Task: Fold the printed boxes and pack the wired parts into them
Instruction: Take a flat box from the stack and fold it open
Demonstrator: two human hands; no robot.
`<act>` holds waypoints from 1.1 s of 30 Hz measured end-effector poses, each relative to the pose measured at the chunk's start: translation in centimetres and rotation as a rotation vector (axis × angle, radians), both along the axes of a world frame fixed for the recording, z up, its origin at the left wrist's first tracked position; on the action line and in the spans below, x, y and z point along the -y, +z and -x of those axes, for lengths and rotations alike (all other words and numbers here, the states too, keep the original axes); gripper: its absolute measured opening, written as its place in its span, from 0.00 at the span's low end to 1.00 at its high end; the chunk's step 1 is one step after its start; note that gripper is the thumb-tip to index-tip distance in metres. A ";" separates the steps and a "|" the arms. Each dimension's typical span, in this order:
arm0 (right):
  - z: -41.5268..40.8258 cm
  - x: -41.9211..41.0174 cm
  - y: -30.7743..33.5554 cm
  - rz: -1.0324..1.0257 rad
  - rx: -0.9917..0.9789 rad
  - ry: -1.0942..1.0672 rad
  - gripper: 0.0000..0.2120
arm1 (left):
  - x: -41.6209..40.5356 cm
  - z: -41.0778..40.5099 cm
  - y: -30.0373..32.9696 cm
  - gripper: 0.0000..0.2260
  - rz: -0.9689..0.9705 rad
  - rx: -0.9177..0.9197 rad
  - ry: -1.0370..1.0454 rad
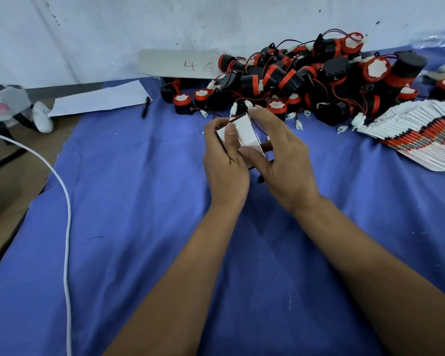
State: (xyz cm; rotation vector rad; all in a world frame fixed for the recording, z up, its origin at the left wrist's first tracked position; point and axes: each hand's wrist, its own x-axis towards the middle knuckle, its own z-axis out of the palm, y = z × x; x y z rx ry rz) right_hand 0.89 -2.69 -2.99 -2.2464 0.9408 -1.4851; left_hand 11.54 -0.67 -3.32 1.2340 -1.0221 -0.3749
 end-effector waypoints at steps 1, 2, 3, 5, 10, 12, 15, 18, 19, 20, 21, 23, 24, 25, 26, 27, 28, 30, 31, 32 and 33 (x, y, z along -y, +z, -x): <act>0.1 -0.1 0.0 0.016 -0.021 -0.017 0.23 | -0.1 0.0 0.0 0.07 -0.005 0.025 0.023; 0.1 -0.1 0.0 0.034 -0.054 -0.027 0.22 | -0.2 0.1 0.1 0.06 -0.005 0.041 0.037; 0.1 -0.1 0.0 0.047 -0.089 -0.025 0.21 | -0.3 0.2 0.0 0.04 -0.002 0.054 0.045; -0.2 -0.3 -0.1 0.022 -0.118 0.033 0.22 | -0.3 0.2 0.0 0.03 0.008 0.087 0.072; -1.2 -1.3 -0.7 -0.148 -0.062 0.244 0.31 | 0.0 -0.4 -0.1 0.11 -0.066 0.159 0.164; -1.4 -1.5 -0.6 -0.195 0.005 0.291 0.27 | 0.0 -0.4 0.0 0.14 -0.076 0.208 0.197; -1.5 -1.4 -0.3 -0.214 0.102 0.286 0.24 | -0.4 0.0 0.3 0.15 -0.025 0.288 0.168; -1.1 -0.9 -0.3 -0.292 0.234 0.313 0.26 | -0.4 0.1 0.4 0.17 0.009 0.371 0.074; -0.7 -0.7 -0.2 -0.322 0.295 0.334 0.28 | -0.3 0.0 0.4 0.18 0.023 0.392 0.015; -0.4 -0.5 -0.2 -0.364 0.354 0.350 0.31 | -0.2 -0.3 0.4 0.21 0.036 0.396 -0.057; -0.1 -0.4 -0.1 -0.416 0.405 0.351 0.34 | -0.1 -0.5 0.4 0.23 0.041 0.382 -0.137; 0.3 -0.1 0.0 -0.524 0.479 0.321 0.35 | 0.2 -1.3 0.3 0.28 0.020 0.344 -0.279; 0.5 0.0 -0.1 -0.563 0.501 0.286 0.33 | 0.3 -1.7 0.1 0.30 0.010 0.343 -0.318; 0.7 0.2 -0.1 -0.583 0.513 0.236 0.30 | 0.3 -2.0 -0.1 0.33 -0.005 0.354 -0.344; 0.8 0.4 -0.2 -0.590 0.517 0.184 0.27 | 0.3 -2.3 -0.3 0.36 -0.029 0.368 -0.370; 1.0 0.7 -0.2 -0.594 0.520 0.146 0.25 | 0.3 -2.5 -0.5 0.41 -0.054 0.396 -0.394; 1.1 0.9 -0.1 -0.604 0.530 0.129 0.23 | 0.3 -2.7 -0.6 0.44 -0.067 0.446 -0.407; 1.4 1.0 0.0 -0.643 0.562 0.141 0.20 | 0.3 -2.9 -0.6 0.49 -0.050 0.550 -0.385; 1.5 1.0 0.0 -0.660 0.561 0.156 0.20 | 0.3 -2.9 -0.6 0.48 -0.020 0.570 -0.355; 1.5 1.0 0.0 -0.667 0.536 0.167 0.19 | 0.4 -2.9 -0.5 0.45 0.013 0.574 -0.319; 1.5 1.0 0.0 -0.664 0.490 0.174 0.18 | 0.4 -2.9 -0.4 0.42 0.038 0.580 -0.283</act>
